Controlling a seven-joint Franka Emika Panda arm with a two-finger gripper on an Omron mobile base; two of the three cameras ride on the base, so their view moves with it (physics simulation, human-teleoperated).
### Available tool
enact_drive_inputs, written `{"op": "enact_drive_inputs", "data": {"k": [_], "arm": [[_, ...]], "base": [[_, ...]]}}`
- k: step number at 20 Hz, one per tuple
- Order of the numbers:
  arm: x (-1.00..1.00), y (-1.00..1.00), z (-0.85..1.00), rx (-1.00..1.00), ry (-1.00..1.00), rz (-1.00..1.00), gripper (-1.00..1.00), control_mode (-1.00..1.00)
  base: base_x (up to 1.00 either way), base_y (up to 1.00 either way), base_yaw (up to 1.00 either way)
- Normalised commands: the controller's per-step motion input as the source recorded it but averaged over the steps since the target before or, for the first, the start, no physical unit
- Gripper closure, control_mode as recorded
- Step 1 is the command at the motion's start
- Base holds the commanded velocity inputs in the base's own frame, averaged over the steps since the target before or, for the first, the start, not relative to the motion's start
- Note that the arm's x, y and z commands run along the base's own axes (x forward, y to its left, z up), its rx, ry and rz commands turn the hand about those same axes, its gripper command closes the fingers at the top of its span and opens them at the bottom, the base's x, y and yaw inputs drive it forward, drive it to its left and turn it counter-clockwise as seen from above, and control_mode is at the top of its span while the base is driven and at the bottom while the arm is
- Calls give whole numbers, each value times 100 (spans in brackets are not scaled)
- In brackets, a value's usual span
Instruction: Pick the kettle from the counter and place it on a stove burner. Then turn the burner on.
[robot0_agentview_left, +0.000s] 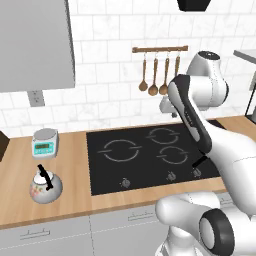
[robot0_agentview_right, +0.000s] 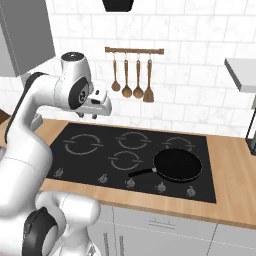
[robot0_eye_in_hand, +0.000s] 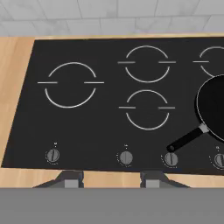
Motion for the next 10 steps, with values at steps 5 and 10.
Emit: {"op": "enact_drive_inputs", "data": {"k": [5,10], "arm": [[-39,22,0,0,-1,4,-100,-100],[-65,83,0,-1,-3,24,-100,-100]], "base": [[0,0,0],[0,0,0]]}}
